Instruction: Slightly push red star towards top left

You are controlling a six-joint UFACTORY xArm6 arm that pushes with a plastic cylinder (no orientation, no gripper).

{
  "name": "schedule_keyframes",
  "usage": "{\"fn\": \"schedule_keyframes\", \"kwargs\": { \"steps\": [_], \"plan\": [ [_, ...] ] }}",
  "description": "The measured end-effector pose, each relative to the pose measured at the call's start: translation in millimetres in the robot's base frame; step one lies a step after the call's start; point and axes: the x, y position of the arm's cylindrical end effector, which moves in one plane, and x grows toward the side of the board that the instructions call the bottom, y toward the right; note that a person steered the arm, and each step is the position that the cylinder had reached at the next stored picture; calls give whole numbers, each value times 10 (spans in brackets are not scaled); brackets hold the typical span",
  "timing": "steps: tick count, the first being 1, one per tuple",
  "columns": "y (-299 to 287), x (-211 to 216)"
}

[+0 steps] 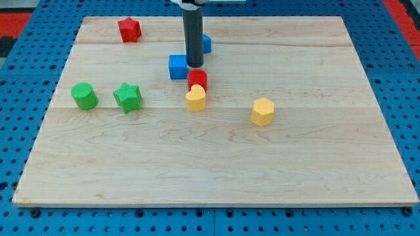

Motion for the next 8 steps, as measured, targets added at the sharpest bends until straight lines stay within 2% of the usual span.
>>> {"fn": "schedule_keyframes", "kwargs": {
  "steps": [1,2,3,6,7,8],
  "plan": [
    [95,-381],
    [27,-351],
    [-600,-201],
    [-1416,-610],
    [-1117,-541],
    [-965,-657]
  ]
}}
